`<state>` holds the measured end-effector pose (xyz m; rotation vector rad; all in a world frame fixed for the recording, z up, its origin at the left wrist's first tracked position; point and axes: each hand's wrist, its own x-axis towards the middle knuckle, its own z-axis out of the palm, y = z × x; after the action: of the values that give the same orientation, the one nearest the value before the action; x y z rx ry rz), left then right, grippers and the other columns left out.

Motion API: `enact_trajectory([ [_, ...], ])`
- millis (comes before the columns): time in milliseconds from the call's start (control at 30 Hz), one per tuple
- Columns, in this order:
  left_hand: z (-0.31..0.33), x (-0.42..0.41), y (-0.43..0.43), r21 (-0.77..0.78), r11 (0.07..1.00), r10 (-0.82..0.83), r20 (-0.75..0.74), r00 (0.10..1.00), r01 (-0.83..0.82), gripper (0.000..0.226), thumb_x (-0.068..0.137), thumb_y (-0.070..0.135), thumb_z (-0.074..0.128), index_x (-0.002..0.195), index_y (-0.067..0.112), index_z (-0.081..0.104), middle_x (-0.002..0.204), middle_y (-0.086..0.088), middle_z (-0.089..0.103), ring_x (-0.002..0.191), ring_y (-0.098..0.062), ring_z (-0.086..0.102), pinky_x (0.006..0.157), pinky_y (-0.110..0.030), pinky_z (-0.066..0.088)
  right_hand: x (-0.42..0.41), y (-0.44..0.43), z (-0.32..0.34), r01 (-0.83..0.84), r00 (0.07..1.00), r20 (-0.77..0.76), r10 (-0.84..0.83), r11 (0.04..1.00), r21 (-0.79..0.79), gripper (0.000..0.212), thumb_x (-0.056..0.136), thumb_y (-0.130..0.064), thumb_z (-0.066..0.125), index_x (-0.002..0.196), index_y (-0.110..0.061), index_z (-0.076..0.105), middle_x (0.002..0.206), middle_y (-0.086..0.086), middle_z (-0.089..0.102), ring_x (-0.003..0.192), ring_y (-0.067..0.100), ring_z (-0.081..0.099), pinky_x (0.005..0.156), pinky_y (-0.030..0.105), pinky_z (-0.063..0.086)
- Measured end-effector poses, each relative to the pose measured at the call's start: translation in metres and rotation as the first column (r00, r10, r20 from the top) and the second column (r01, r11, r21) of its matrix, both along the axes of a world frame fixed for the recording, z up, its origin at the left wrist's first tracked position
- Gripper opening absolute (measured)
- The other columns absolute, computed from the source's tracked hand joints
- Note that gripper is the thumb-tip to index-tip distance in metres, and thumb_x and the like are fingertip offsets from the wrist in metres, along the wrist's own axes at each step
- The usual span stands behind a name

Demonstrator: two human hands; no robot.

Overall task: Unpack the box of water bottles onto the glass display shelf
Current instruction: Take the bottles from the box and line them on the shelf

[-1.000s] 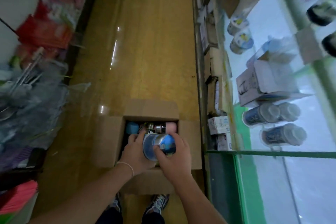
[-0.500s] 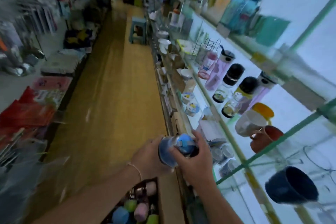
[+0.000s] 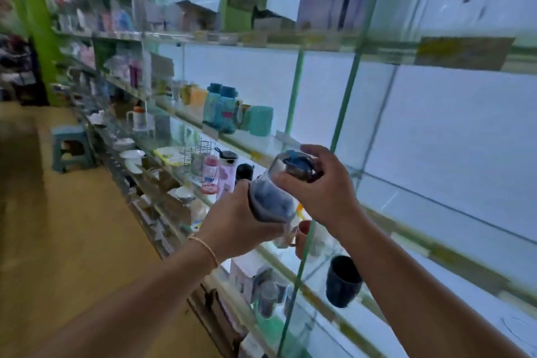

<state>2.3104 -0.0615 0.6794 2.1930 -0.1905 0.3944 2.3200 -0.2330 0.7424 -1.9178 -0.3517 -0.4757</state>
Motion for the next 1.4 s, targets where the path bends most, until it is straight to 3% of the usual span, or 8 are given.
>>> enact_trajectory([
  [100, 0.029, 0.020, -0.034, 0.004, 0.992, -0.129, 0.023, 0.991, 0.129, 0.052, 0.055, 0.066, 0.083, 0.092, 0.033, 0.068, 0.084, 0.019, 0.072, 0.076, 0.004, 0.067, 0.074, -0.028, 0.059, 0.003, -0.033, 0.039, 0.077, 0.997, 0.006, -0.077, 0.997, -0.024, 0.068, 0.063, -0.042, 0.090, 0.122, -0.033, 0.059, 0.107, -0.013, 0.070, 0.097, 0.005, 0.067, 0.094, 0.034, 0.054],
  [200, 0.053, 0.038, -0.077, 0.022, 0.975, -0.220, 0.034, 0.975, 0.219, 0.072, 0.052, 0.082, 0.073, 0.103, 0.030, 0.069, 0.091, 0.013, 0.074, 0.083, -0.005, 0.070, 0.079, -0.036, 0.059, 0.007, -0.068, 0.065, 0.160, 0.987, 0.037, -0.158, 0.985, -0.068, 0.063, 0.063, -0.045, 0.089, 0.117, -0.033, 0.060, 0.102, -0.017, 0.068, 0.095, 0.004, 0.066, 0.092, 0.033, 0.054],
  [433, 0.081, 0.068, -0.166, 0.069, 0.983, -0.171, 0.028, 0.985, 0.169, 0.062, 0.057, 0.073, 0.076, 0.088, 0.020, 0.071, 0.070, 0.008, 0.066, 0.065, -0.004, 0.061, 0.052, -0.015, 0.037, 0.028, -0.145, 0.088, 0.274, 0.961, 0.089, -0.263, 0.950, -0.151, 0.067, 0.068, -0.042, 0.087, 0.125, -0.026, 0.056, 0.092, -0.024, 0.059, 0.093, 0.003, 0.061, 0.085, 0.026, 0.049],
  [600, 0.075, 0.105, -0.209, 0.083, 0.979, -0.190, 0.032, 0.981, 0.187, 0.101, 0.030, 0.097, 0.060, 0.104, 0.029, 0.073, 0.083, 0.009, 0.073, 0.079, -0.009, 0.069, 0.070, -0.028, 0.057, 0.054, -0.182, 0.085, 0.313, 0.950, 0.089, -0.300, 0.926, -0.212, 0.068, 0.071, -0.042, 0.085, 0.129, -0.025, 0.054, 0.098, -0.014, 0.064, 0.095, 0.011, 0.063, 0.084, 0.026, 0.049],
  [800, 0.065, 0.139, -0.238, 0.102, 0.981, -0.160, -0.048, 0.986, 0.164, 0.068, 0.055, 0.064, 0.083, 0.107, 0.022, 0.070, 0.095, 0.006, 0.070, 0.087, -0.013, 0.065, 0.072, -0.025, 0.047, 0.089, -0.209, 0.072, 0.315, 0.948, 0.049, -0.314, 0.906, -0.282, 0.061, 0.073, -0.043, 0.082, 0.124, -0.024, 0.053, 0.100, -0.009, 0.065, 0.092, 0.012, 0.062, 0.076, 0.020, 0.044],
  [967, 0.056, 0.162, -0.255, 0.067, 0.989, -0.120, -0.131, 0.984, 0.130, 0.069, 0.057, 0.053, 0.089, 0.111, 0.017, 0.065, 0.104, 0.001, 0.070, 0.093, -0.018, 0.065, 0.081, -0.030, 0.055, 0.115, -0.218, 0.060, 0.306, 0.951, 0.048, -0.306, 0.900, -0.311, 0.051, 0.076, -0.042, 0.079, 0.117, -0.025, 0.055, 0.096, -0.010, 0.064, 0.089, 0.013, 0.062, 0.074, 0.022, 0.047],
  [1200, 0.059, 0.174, -0.269, -0.075, 0.993, -0.111, -0.246, 0.963, 0.095, 0.069, 0.060, 0.052, 0.088, 0.113, 0.015, 0.063, 0.089, 0.002, 0.065, 0.069, -0.011, 0.055, 0.051, -0.020, 0.043, 0.143, -0.225, 0.061, 0.282, 0.956, 0.028, -0.292, 0.888, -0.363, 0.047, 0.075, -0.039, 0.078, 0.115, -0.024, 0.057, 0.098, -0.008, 0.066, 0.091, 0.014, 0.064, 0.078, 0.028, 0.053],
  [1400, 0.058, 0.178, -0.268, -0.099, 0.991, -0.111, -0.292, 0.950, 0.085, 0.067, 0.060, 0.050, 0.088, 0.112, 0.014, 0.063, 0.082, 0.004, 0.062, 0.060, -0.007, 0.051, 0.040, -0.016, 0.036, 0.158, -0.224, 0.060, 0.271, 0.959, 0.042, -0.279, 0.871, -0.409, 0.047, 0.073, -0.043, 0.079, 0.109, -0.024, 0.056, 0.095, -0.008, 0.066, 0.088, 0.013, 0.063, 0.074, 0.027, 0.051],
])
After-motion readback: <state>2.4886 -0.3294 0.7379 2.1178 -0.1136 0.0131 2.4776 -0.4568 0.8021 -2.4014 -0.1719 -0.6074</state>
